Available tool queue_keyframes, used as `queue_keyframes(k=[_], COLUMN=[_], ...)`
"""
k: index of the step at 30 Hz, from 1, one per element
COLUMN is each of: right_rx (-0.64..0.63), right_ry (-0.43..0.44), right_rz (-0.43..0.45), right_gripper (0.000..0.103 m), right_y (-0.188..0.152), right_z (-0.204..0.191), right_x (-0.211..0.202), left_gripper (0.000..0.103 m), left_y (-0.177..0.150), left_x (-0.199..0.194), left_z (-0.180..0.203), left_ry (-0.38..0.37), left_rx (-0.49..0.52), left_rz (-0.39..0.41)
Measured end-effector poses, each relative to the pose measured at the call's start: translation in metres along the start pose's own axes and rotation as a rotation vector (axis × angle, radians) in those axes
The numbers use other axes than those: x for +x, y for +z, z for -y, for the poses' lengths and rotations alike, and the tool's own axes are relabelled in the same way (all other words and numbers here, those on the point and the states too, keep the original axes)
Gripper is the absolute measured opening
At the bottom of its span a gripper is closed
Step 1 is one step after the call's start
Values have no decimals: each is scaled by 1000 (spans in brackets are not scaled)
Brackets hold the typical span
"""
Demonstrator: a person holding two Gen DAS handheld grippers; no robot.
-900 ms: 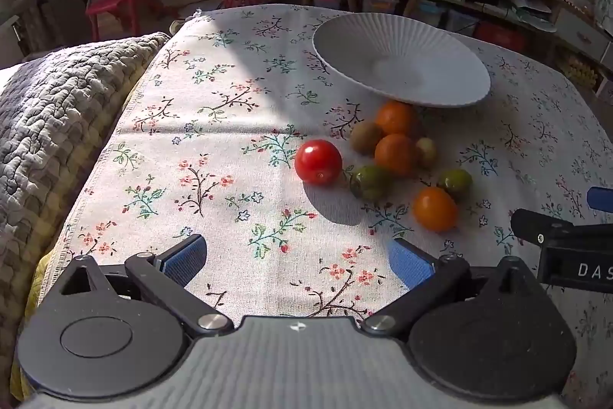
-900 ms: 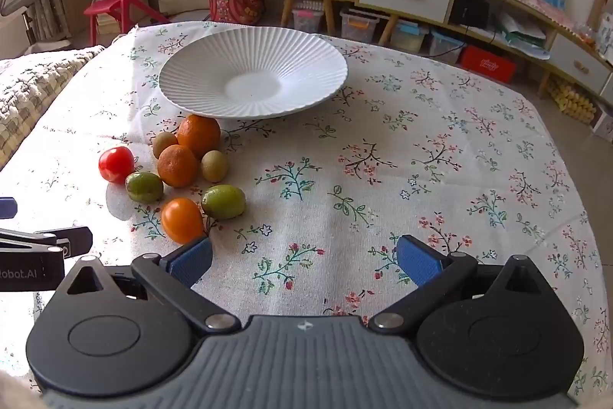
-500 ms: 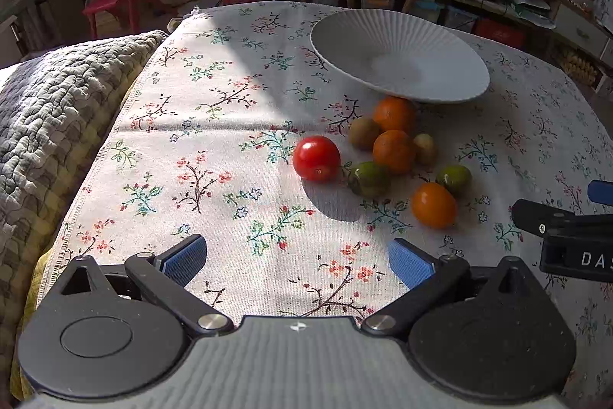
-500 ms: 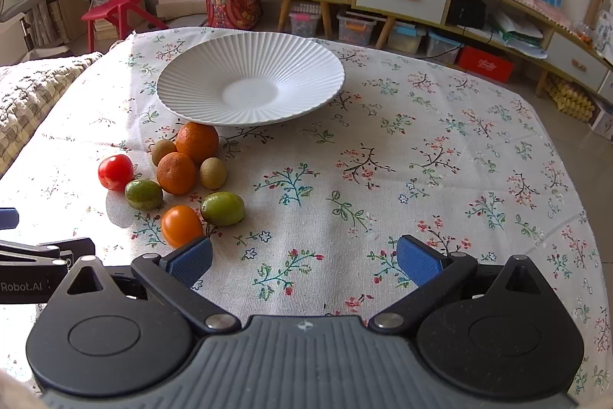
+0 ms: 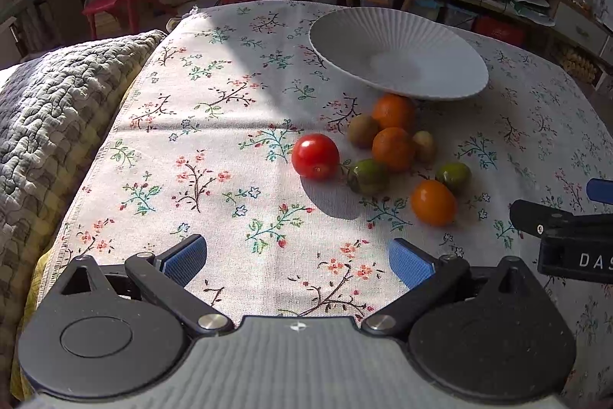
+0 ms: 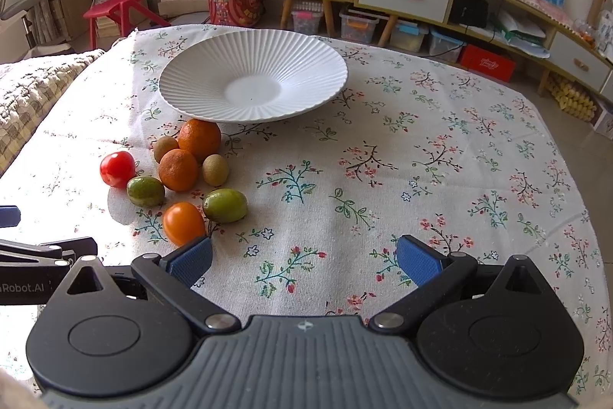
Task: Organize fruits
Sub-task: 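Move both tools forward toward the fruit cluster beside the white plate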
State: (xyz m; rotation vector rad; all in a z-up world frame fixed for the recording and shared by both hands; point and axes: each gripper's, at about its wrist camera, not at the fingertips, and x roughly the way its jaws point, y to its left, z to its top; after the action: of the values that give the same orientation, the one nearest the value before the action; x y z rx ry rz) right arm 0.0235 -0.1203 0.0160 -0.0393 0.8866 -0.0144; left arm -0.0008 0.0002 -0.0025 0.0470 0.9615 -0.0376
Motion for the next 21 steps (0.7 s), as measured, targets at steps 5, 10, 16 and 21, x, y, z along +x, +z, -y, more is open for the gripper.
queue_keyframes(k=[5, 10, 16, 21], right_rx=[2, -6, -8, -13], right_ry=[0, 0, -4, 2], right_rz=[0, -8, -5, -5], right_gripper=[103, 103, 103, 103], right_y=[0, -1, -1, -1], right_z=[1, 0, -1, -1], right_x=[0, 1, 1, 2], left_gripper=[91, 91, 91, 91], left_y=[0, 0, 0, 0], left_x=[0, 0, 0, 1], left_z=[0, 0, -1, -2], left_ry=[7, 8, 14, 11], left_rx=[3, 3, 2, -6], left_rz=[5, 8, 3, -2])
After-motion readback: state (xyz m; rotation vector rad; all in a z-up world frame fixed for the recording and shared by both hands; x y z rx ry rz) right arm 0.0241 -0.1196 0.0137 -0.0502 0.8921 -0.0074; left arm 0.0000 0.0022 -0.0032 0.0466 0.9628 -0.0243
